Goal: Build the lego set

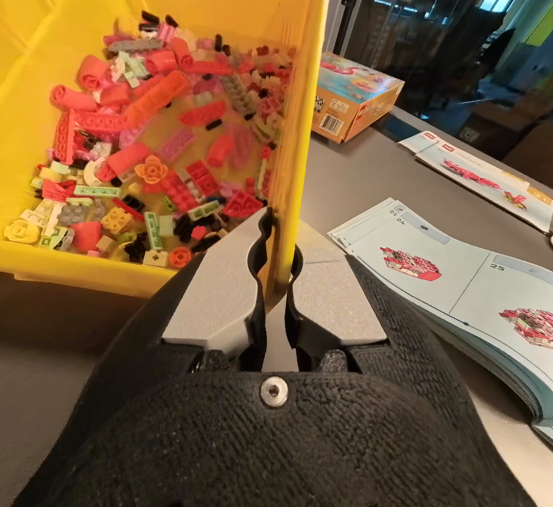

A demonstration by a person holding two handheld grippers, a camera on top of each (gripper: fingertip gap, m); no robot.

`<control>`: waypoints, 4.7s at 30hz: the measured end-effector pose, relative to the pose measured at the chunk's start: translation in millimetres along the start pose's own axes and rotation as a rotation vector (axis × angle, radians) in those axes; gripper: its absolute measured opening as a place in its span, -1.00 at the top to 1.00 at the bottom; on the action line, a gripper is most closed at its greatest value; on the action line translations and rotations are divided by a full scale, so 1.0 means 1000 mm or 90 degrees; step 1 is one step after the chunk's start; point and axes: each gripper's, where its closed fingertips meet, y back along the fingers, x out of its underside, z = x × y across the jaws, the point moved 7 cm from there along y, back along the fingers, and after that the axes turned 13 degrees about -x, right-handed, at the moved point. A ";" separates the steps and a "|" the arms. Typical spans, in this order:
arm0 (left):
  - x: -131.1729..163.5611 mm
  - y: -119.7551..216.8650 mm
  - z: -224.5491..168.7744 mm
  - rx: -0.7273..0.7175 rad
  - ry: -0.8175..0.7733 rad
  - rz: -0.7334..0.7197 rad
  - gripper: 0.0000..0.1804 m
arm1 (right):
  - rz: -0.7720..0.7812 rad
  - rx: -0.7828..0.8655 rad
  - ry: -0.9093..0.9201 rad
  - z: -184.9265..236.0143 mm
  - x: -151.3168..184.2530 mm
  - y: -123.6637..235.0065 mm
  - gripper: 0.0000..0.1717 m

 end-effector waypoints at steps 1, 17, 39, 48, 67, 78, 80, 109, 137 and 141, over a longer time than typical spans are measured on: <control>-0.001 0.003 -0.002 -0.007 -0.013 -0.008 0.61 | -0.001 0.000 0.004 0.000 0.000 0.000 0.98; -0.051 0.038 -0.038 0.005 -0.196 -0.150 0.61 | -0.001 -0.001 0.011 0.000 0.000 -0.001 0.97; -0.012 -0.090 -0.059 0.010 -0.638 0.700 0.59 | -0.004 -0.005 0.011 0.000 0.000 -0.001 0.97; -0.047 -0.110 -0.068 0.017 -0.629 0.557 0.89 | -0.005 -0.007 0.012 0.000 0.000 0.000 0.97; -0.041 -0.104 -0.070 0.003 -0.696 0.583 0.52 | -0.004 -0.005 0.013 0.001 0.000 0.001 0.97; -0.038 -0.104 -0.117 0.143 -0.763 0.372 -0.20 | -0.003 -0.004 0.014 0.001 0.001 0.001 0.97; -0.033 -0.104 -0.121 0.133 -0.799 0.340 -0.18 | -0.003 -0.004 0.014 0.001 0.001 0.001 0.97; -0.024 -0.119 -0.140 0.167 -0.709 0.288 0.13 | -0.004 -0.006 0.011 0.001 0.001 0.001 0.97; 0.007 -0.107 -0.156 0.158 -0.780 0.258 -0.01 | -0.004 -0.008 0.007 0.000 0.001 0.001 0.97; 0.013 -0.110 -0.160 0.124 -0.823 0.241 0.03 | -0.005 -0.010 0.003 0.000 0.001 0.001 0.97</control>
